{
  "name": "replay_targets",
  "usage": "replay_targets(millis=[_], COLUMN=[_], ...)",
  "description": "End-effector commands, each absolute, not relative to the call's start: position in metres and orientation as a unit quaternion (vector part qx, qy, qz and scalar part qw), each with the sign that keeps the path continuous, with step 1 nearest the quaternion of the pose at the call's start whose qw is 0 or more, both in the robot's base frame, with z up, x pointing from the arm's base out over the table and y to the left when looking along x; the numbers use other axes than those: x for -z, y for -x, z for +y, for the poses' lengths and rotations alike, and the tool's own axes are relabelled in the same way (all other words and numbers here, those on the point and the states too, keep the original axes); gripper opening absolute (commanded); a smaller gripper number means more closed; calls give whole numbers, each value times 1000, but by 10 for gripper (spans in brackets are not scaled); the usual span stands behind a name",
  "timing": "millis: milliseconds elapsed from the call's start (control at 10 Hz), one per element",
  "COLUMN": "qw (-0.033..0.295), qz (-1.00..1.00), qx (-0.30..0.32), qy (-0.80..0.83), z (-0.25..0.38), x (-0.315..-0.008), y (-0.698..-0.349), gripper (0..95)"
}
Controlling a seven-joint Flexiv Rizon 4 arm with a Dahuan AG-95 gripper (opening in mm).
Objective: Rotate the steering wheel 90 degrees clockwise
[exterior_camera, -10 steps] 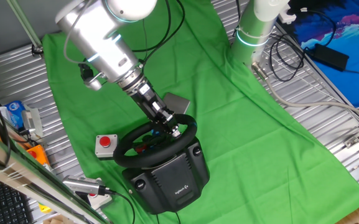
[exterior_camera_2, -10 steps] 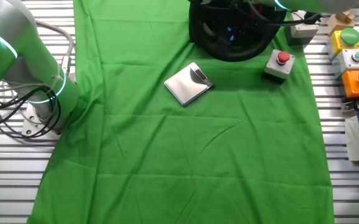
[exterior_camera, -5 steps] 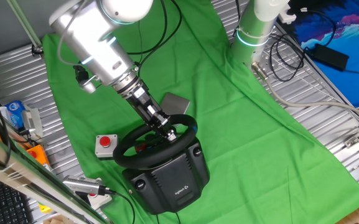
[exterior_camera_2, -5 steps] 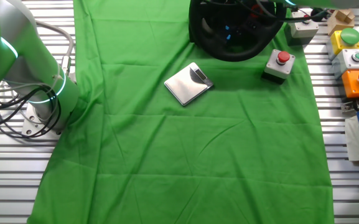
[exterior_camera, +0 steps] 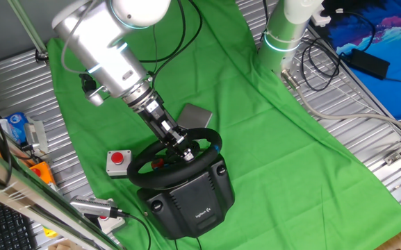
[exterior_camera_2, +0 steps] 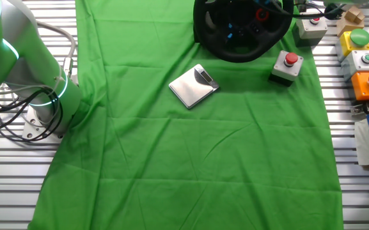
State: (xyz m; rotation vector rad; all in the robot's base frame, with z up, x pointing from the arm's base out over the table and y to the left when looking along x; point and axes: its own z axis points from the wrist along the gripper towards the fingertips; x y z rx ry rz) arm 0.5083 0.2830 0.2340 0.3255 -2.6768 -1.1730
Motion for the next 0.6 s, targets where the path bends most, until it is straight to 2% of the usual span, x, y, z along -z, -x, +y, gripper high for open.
replay_targets(millis=[100,600], qw=[96,87], qz=[-906,-905], qx=[397,403], qy=[-108,-101], z=[284,284], x=[-235,-233], y=[-511,-527], gripper=[0,0])
